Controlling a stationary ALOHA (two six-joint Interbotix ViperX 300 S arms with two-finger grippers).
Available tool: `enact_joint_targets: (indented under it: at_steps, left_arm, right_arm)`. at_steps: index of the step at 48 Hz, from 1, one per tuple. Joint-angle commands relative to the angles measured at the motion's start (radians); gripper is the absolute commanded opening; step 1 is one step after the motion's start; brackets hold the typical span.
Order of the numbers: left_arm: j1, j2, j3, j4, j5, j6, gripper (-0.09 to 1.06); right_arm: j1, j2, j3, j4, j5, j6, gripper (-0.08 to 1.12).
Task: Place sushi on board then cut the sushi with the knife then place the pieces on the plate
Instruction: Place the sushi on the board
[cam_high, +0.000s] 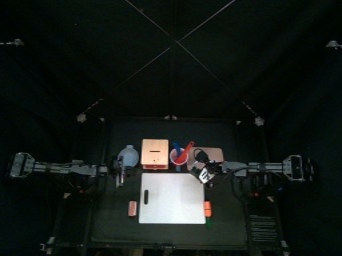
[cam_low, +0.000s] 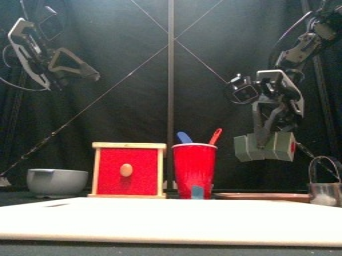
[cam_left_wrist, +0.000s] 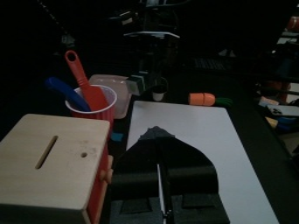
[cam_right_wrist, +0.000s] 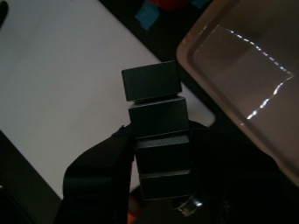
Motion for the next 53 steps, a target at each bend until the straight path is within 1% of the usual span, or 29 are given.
enact_joint_targets:
  at_steps: [1,11,17,29,35,41,47,53]
  left_arm:
    - [0.011,0.002,-0.012,-0.002,0.002,0.002,-0.01]
    - [0.026,0.002,-0.012,-0.003,0.009,0.002,-0.01]
    - [0.026,0.002,-0.011,-0.003,0.009,0.002,-0.01]
    - [0.026,0.002,0.000,-0.003,0.015,0.003,-0.01]
    - [0.026,0.002,0.002,-0.003,0.035,0.002,-0.01]
    - [0.028,0.002,0.002,-0.003,0.044,0.003,-0.01]
    - [0.028,0.002,-0.005,-0.002,0.044,0.003,-0.01]
    - [0.028,0.002,-0.005,-0.002,0.046,0.005,-0.01]
  right_arm:
    - [0.055,0.012,-0.035,-0.115,-0.002,0.172,0.59]
    - [0.163,0.129,-0.114,-0.313,0.063,0.538,0.59]
    - [0.230,0.209,-0.184,-0.379,0.115,0.719,0.59]
    - [0.308,0.362,-0.336,-0.393,0.166,0.965,0.59]
    - [0.319,0.431,-0.416,-0.383,0.236,1.025,0.59]
    - [0.336,0.479,-0.489,-0.339,0.304,1.045,0.59]
    - [0.337,0.526,-0.566,-0.291,0.442,1.045,0.59]
    - [0.337,0.575,-0.621,-0.250,0.525,1.043,0.59]
